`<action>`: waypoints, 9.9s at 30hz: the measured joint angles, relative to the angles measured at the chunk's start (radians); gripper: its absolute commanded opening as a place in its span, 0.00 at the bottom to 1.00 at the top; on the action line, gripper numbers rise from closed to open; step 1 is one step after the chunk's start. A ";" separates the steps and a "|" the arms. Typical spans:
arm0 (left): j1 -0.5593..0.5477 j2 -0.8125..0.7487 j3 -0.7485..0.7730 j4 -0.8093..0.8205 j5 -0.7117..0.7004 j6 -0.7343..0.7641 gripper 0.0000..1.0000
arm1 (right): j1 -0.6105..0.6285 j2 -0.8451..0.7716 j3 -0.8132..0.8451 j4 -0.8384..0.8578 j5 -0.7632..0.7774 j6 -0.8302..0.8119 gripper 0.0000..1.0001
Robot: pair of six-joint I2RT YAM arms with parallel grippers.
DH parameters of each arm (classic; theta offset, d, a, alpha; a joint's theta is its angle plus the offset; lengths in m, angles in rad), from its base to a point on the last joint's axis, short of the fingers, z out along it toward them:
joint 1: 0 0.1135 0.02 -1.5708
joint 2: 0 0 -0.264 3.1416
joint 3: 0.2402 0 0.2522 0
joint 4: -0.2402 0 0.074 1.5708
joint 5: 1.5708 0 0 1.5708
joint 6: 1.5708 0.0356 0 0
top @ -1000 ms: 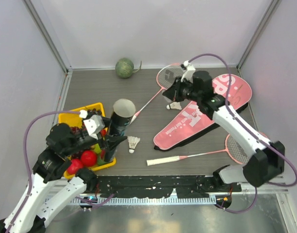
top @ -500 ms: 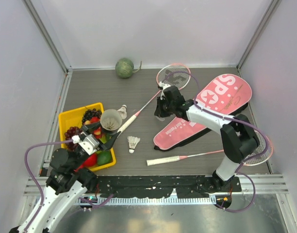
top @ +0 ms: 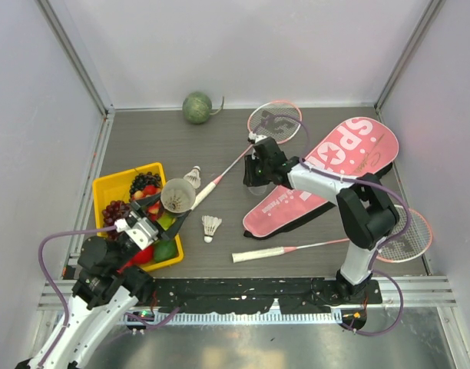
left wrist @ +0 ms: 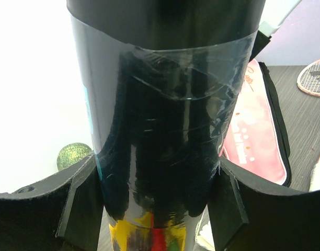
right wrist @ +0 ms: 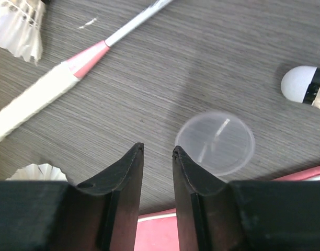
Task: Pack up the badminton gear
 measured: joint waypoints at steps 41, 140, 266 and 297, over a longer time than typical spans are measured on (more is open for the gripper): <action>0.000 -0.012 -0.074 0.039 0.243 0.101 0.00 | -0.460 0.019 -0.034 0.089 -0.433 -0.118 0.55; -0.276 0.625 0.357 -0.442 -0.288 0.327 0.00 | 0.293 -0.852 -0.010 -0.192 -0.178 -0.116 0.46; -0.278 0.240 0.138 -0.267 -0.264 0.496 0.00 | 0.174 0.151 0.018 0.122 -0.749 -0.177 0.06; -0.277 0.454 0.298 -0.370 -0.500 0.312 0.00 | 0.172 -0.935 -0.066 0.096 -0.121 -0.120 0.05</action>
